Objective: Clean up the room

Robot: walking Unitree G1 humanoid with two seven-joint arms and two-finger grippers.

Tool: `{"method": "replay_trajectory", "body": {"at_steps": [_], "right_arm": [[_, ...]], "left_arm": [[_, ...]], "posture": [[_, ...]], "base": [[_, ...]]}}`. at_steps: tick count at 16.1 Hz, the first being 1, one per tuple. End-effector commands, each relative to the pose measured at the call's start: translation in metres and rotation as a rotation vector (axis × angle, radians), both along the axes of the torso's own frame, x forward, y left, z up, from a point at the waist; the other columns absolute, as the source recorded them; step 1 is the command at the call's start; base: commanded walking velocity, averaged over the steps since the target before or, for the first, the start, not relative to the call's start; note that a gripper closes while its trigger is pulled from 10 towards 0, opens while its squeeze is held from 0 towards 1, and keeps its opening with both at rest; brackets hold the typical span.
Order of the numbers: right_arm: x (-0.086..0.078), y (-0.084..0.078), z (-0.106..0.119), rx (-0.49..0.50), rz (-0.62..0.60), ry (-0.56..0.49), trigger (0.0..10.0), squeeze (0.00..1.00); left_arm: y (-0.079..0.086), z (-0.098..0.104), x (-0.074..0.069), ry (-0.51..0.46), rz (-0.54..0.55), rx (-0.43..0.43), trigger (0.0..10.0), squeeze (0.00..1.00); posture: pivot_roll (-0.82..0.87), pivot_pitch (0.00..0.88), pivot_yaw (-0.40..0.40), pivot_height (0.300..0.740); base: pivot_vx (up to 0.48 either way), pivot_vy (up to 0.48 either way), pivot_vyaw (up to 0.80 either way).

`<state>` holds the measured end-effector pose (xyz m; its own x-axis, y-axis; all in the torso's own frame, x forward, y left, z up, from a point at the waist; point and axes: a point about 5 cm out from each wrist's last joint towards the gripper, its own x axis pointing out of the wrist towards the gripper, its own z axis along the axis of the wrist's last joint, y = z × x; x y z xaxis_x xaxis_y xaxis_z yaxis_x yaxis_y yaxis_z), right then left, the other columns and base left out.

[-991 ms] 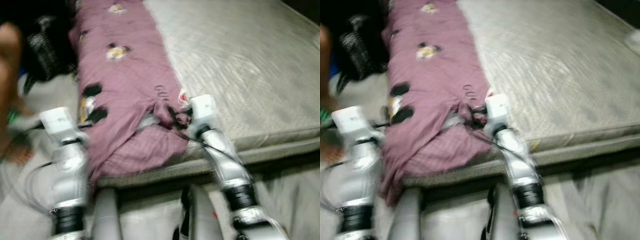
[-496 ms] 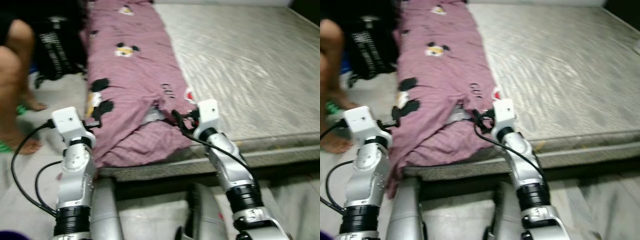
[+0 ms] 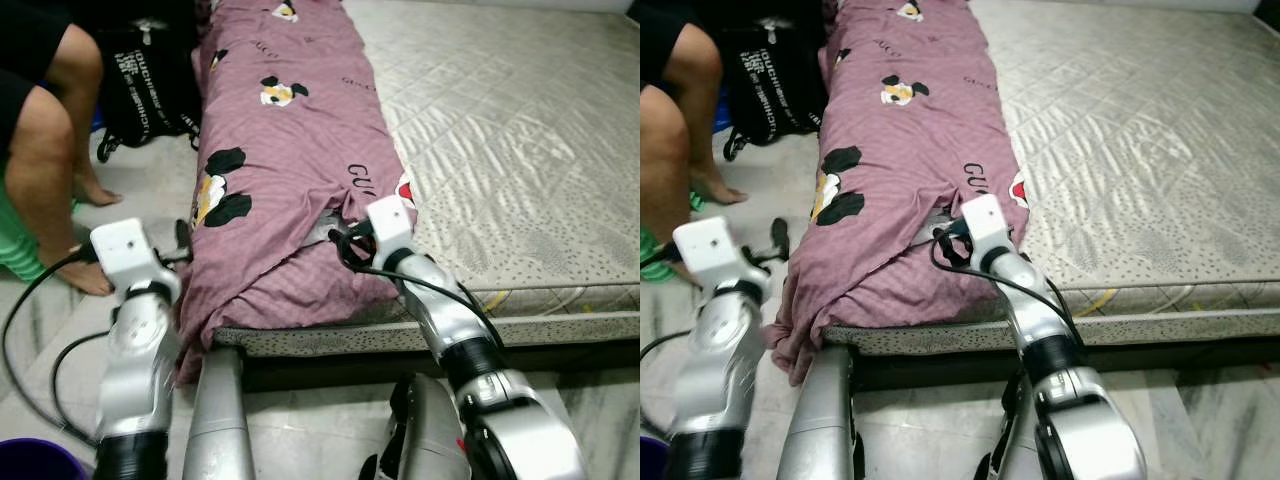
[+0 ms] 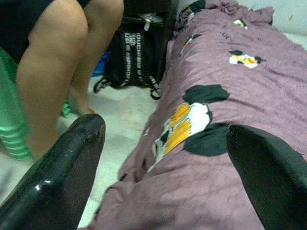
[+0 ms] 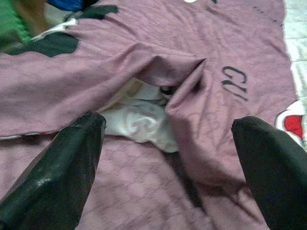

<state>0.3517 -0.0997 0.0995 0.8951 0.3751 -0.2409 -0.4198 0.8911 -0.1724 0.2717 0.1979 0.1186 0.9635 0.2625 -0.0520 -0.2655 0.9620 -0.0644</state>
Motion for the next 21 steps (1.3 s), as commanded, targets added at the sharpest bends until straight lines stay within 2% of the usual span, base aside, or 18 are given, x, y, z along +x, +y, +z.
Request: {"method": "replay_trajectory", "body": {"at_steps": [1,4,5,8,12,14,18,19,20,21], "right_arm": [[0.003,0.000,-0.001,-0.039,-0.013,-0.007,10.0,0.00],[0.012,-0.005,-0.003,-0.069,-0.076,0.017,10.0,0.00],[0.016,-0.006,0.000,-0.075,-0.104,0.011,10.0,0.00],[0.020,-0.013,-0.004,-0.138,-0.205,0.036,10.0,0.00],[0.023,-0.042,-0.007,-0.177,-0.360,0.079,10.0,0.00],[0.016,-0.077,-0.016,-0.228,-0.509,0.127,10.0,0.00],[0.002,-0.125,-0.026,-0.177,-0.727,0.173,10.0,0.00],[-0.007,-0.148,-0.028,-0.165,-0.813,0.164,10.0,0.00],[-0.009,-0.153,-0.028,-0.174,-0.825,0.157,10.0,0.00],[-0.018,-0.166,-0.032,-0.197,-0.854,0.142,10.0,0.00]], "left_arm": [[-0.001,0.003,-0.004,0.002,-0.007,0.014,10.0,0.00],[-0.002,0.009,-0.011,0.014,-0.036,0.030,10.0,0.00],[0.003,0.013,-0.018,0.023,-0.034,0.060,10.0,0.00],[0.017,0.017,-0.027,0.049,0.000,0.091,10.0,0.00],[0.010,0.023,-0.023,0.051,-0.029,0.093,10.0,0.00],[0.005,0.022,-0.021,0.060,-0.049,0.088,10.0,0.00],[0.009,0.025,-0.015,0.050,-0.033,0.085,10.0,0.00],[0.010,0.025,-0.012,0.045,-0.027,0.082,10.0,0.00],[0.010,0.025,-0.011,0.044,-0.025,0.079,10.0,0.00],[0.009,0.024,-0.010,0.041,-0.025,0.065,10.0,0.00]], "posture": [[0.14,0.093,-0.044,0.526],[0.18,0.134,-0.027,0.526],[0.19,0.144,-0.021,0.526],[0.22,0.172,0.007,0.526],[0.22,0.184,0.031,0.526],[0.21,0.176,0.033,0.526],[0.19,0.160,0.025,0.526],[0.18,0.153,0.022,0.526],[0.18,0.152,0.022,0.526],[0.17,0.143,0.020,0.526]], "base": [[0.000,0.000,0.00],[0.000,0.000,0.00],[0.000,0.000,0.00],[0.000,0.000,0.00],[0.000,0.000,0.00],[0.000,0.000,0.00],[0.000,0.000,0.00],[0.000,0.000,0.00],[0.000,0.000,0.00],[0.000,0.000,0.00]]}}
